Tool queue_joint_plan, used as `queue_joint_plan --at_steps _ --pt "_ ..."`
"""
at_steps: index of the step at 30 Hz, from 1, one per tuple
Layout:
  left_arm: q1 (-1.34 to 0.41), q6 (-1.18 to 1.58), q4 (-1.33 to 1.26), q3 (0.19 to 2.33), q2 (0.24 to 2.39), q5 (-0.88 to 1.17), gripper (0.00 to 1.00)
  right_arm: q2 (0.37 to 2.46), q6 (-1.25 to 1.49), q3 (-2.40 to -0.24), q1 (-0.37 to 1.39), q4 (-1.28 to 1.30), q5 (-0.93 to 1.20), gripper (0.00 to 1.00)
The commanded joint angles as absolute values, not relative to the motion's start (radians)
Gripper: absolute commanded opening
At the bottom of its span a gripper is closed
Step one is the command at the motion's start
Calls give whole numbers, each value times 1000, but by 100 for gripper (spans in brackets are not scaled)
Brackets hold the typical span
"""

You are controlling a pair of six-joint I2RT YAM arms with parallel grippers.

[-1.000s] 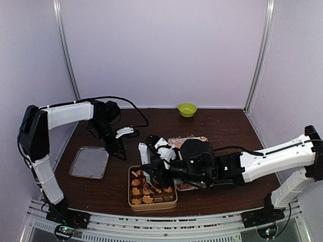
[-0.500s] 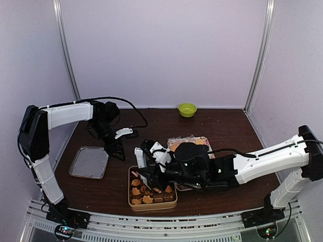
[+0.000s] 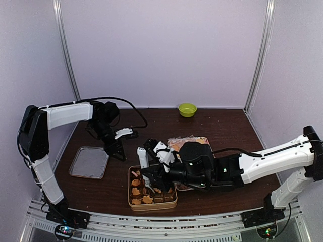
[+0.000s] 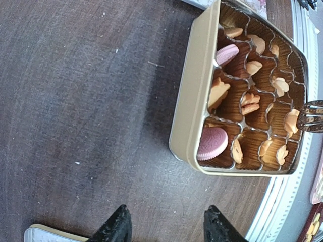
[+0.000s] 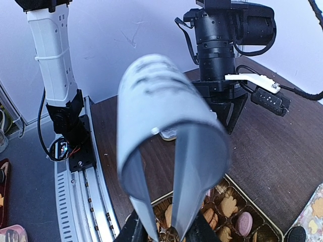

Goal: Pack the cookies
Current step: Adjust the fake cookies in the empty pocket of the box.

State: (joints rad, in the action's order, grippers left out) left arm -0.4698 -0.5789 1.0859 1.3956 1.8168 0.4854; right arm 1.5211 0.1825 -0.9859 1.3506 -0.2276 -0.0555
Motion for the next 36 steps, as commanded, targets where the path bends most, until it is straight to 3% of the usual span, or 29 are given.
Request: queue_joint_plan --at_steps 1,23,36 --pt "-458 -600 1095 1387 1787 486 51 1523 202 -978 1358 -266 -48 24" --pt "-436 -603 1104 1402 1774 479 50 1539 176 -1011 1344 -167 -24 19" --pt "-384 -583 1120 1455 1769 498 53 1265 198 -904 1096 -126 -202 32"
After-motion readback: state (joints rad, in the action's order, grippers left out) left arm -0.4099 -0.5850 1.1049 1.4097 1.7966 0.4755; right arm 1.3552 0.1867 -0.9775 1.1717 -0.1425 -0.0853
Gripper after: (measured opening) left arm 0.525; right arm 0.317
